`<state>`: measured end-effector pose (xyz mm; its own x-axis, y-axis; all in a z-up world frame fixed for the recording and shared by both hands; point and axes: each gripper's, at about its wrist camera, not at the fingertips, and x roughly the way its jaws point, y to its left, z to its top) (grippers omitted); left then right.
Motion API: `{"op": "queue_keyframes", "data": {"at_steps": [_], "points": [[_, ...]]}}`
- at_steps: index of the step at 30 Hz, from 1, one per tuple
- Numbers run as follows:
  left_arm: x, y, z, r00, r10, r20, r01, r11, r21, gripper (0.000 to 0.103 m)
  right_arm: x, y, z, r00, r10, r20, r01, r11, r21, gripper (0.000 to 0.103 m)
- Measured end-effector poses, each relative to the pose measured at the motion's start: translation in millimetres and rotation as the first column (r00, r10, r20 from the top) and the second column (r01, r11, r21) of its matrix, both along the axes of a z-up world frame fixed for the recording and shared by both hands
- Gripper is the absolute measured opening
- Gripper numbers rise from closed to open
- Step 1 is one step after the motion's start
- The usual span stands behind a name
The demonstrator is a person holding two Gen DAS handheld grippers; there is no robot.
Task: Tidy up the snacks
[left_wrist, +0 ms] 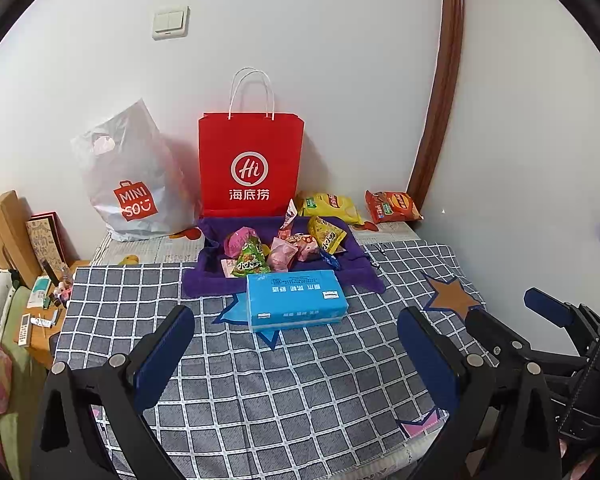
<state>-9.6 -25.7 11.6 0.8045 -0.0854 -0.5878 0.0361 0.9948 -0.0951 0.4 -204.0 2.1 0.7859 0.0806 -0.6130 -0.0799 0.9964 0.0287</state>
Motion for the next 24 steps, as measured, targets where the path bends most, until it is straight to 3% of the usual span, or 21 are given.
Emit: {"op": "queue_keyframes", "data": {"at_steps": [24], "points": [[-0.9,1.5,0.5,1.0,0.004,-0.005,-0.004,1.0,0.001,0.102,-3.5,3.7,2.0,1.0,0.005,0.006,-0.005,1.0,-0.002,0.092]]}}
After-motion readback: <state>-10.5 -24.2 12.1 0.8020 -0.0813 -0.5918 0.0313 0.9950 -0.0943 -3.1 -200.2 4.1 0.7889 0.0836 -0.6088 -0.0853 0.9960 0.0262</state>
